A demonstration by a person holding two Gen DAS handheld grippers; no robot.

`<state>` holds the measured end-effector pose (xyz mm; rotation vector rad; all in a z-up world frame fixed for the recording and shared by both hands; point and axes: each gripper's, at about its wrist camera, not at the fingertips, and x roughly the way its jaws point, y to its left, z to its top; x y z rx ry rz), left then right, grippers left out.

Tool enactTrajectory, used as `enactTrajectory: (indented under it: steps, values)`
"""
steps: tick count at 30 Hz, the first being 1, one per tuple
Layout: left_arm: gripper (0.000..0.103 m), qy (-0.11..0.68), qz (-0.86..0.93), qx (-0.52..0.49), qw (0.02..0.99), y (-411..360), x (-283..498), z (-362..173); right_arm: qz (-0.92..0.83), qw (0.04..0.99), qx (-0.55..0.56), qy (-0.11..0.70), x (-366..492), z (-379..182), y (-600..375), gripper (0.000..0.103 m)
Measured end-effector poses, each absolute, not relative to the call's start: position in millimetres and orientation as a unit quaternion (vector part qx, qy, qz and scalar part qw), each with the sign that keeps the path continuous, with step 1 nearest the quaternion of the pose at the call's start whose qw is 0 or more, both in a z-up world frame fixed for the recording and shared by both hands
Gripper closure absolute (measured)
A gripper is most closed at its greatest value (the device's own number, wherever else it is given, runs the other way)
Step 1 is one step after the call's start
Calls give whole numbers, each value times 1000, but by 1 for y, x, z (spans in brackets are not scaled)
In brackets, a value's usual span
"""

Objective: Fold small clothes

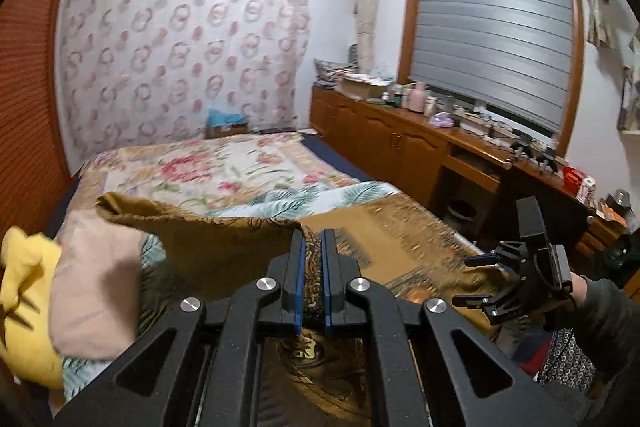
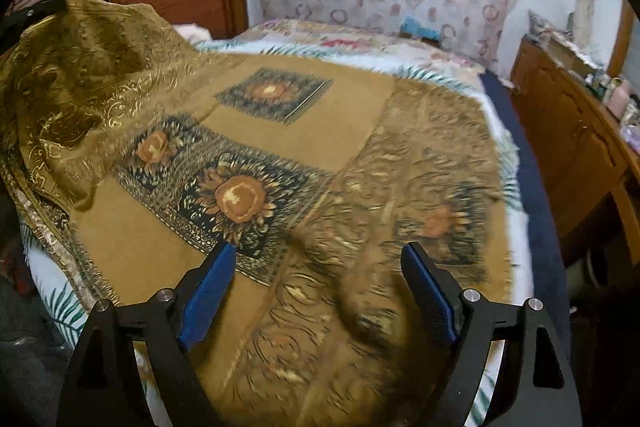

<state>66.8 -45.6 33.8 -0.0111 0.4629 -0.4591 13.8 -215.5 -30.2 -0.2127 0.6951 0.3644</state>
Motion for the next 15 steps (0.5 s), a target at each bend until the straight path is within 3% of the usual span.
enactTrajectory:
  steps: [13,15]
  values:
    - [95,231,-302,18,925,-122,88,52,135,941,-84,299,-24,-2,-252,17]
    - [89,253,-301,22,919,-126,96,42,133,941,-81,301,-23,-5,-253,17]
